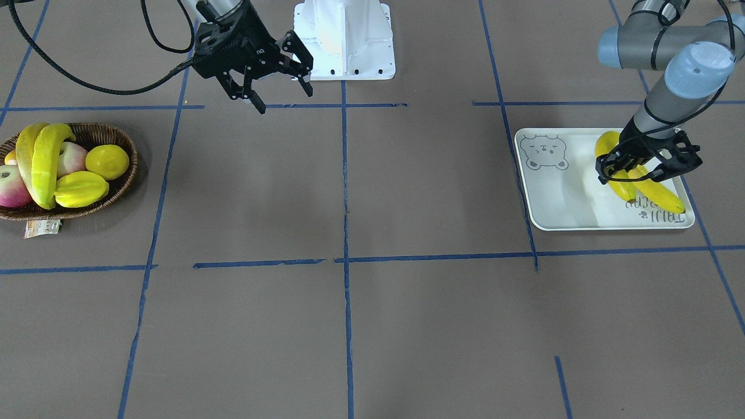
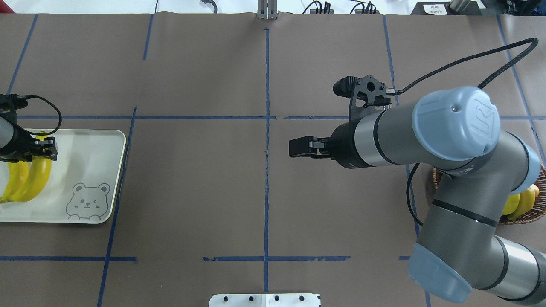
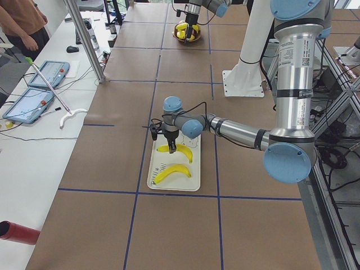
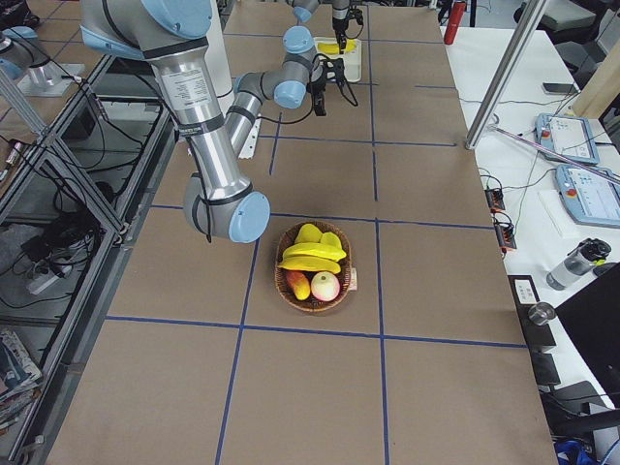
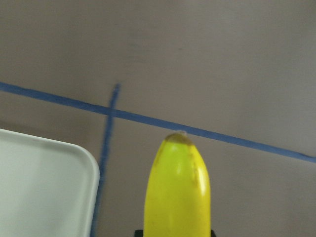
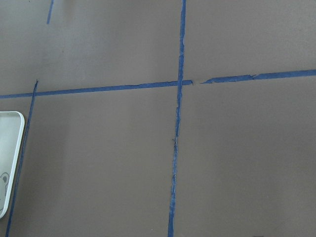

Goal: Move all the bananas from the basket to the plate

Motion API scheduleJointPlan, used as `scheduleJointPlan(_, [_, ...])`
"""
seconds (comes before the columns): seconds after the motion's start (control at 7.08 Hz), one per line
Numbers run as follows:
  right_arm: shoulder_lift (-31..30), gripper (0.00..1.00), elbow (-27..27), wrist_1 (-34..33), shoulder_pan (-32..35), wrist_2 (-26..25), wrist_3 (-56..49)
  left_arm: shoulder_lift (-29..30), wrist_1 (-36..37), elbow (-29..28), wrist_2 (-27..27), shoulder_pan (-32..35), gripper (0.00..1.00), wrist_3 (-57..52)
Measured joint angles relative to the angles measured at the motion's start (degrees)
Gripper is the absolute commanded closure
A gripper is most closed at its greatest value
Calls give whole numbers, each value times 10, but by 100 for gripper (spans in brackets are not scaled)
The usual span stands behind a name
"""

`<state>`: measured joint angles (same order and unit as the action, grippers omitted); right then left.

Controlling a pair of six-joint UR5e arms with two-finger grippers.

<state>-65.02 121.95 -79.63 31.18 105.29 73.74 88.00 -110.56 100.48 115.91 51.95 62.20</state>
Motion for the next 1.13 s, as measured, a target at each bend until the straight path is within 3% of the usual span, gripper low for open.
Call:
scheduleJointPlan(0.14, [0, 0, 0, 0, 0, 0, 0, 1, 0, -10, -5, 0, 49, 0])
scheduleJointPlan(0.28, [0, 0, 1, 0, 0, 0, 0, 1, -2, -17, -12, 0, 1, -1])
scheduleJointPlan(0.71, [-9, 0, 6, 0, 5, 4, -2, 3, -2, -17, -20, 15, 1, -57])
scheduleJointPlan(1.13, [-133, 0, 63, 6, 59, 57, -69, 49, 45, 15, 45, 57, 1, -78])
